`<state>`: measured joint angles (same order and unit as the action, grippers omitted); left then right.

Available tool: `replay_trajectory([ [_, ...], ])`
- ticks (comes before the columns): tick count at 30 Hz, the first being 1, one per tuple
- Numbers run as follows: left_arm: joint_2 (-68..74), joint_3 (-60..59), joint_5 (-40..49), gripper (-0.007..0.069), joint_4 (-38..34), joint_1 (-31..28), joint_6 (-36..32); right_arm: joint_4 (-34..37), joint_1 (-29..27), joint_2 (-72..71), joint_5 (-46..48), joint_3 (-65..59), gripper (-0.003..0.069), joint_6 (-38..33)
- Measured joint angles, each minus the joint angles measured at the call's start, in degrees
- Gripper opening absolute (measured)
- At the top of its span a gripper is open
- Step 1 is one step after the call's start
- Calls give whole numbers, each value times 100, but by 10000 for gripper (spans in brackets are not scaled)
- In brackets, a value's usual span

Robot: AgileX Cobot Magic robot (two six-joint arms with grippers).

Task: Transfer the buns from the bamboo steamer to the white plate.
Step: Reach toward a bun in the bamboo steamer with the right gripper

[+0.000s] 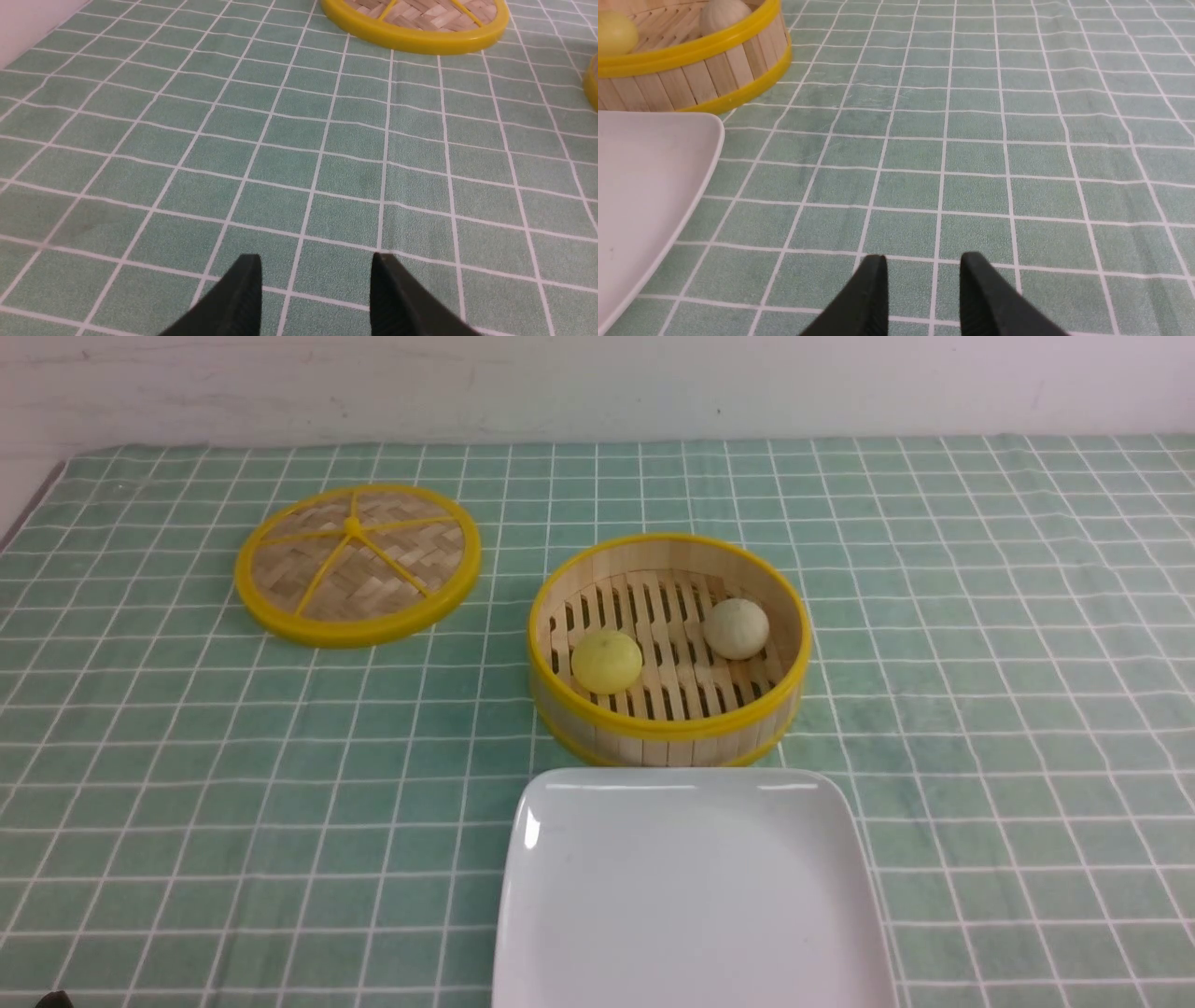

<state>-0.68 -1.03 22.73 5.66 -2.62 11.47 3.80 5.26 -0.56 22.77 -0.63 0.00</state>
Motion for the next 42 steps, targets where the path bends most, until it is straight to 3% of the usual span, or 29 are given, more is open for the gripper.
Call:
replay_trajectory([
  [29, 0, 0, 0, 345, 0, 0, 0, -5, 0, 0, 166, 127, 240, 0],
  [42, 0, 0, 0, 345, 0, 0, 0, -5, 0, -12, 29, 2345, 240, 0],
])
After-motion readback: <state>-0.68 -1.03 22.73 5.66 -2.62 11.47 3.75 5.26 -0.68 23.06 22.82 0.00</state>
